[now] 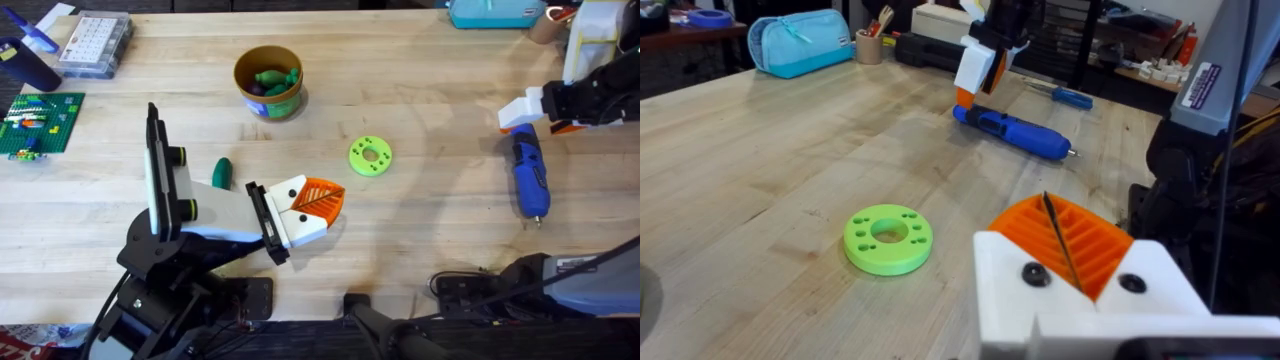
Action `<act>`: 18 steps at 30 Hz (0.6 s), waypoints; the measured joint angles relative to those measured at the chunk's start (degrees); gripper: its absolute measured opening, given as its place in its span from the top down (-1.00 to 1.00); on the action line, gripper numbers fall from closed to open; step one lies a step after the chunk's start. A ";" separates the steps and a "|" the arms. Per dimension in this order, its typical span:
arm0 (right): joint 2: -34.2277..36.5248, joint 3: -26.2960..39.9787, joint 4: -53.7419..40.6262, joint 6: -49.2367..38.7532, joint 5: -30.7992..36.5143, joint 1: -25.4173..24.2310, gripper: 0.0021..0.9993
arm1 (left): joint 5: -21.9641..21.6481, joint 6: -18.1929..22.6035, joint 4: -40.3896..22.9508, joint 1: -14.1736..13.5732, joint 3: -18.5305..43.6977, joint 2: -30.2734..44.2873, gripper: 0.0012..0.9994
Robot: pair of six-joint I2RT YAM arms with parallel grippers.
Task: Pick up the gripper from the table and insert it into the empty holder that is missing its gripper. Then pick up a screw, insert it into the mounting hole, and use the screwdriver to tighten it. Finally, clean up the table by picking up the vegetable and placing it into the bucket.
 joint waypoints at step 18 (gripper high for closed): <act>0.00 -0.46 -4.62 1.33 -0.02 -1.74 -0.98 | -0.22 -0.04 -0.22 0.00 0.00 0.00 0.98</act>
